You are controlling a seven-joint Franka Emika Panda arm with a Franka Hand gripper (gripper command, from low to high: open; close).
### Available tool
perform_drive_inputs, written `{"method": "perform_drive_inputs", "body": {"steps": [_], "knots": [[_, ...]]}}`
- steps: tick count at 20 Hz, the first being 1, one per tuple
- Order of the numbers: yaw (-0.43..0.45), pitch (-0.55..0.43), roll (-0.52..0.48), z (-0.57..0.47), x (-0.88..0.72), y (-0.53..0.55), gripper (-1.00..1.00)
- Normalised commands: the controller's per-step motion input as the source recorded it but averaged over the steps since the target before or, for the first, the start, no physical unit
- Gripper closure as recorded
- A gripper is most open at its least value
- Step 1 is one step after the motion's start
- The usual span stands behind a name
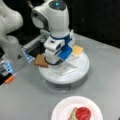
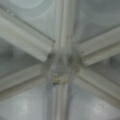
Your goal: Ingredient selection for cheeseburger or sandwich
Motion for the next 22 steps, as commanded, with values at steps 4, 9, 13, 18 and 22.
{"method": "perform_drive_inputs", "body": {"steps": [4,9,13,18,22], "knots": [[0.015,-0.22,-0.126,-0.21,-0.19,0.08,-1.0],[0.008,-0.204,-0.116,-0.18,-0.16,0.07,-1.0],[0.006,-0.175,-0.103,-0.15,-0.15,0.06,-1.0],[0.008,-0.16,-0.097,-0.14,-0.12,0.01,-1.0],[0.03,-0.14,-0.091,-0.14,-0.12,-0.03,-1.0]]}}
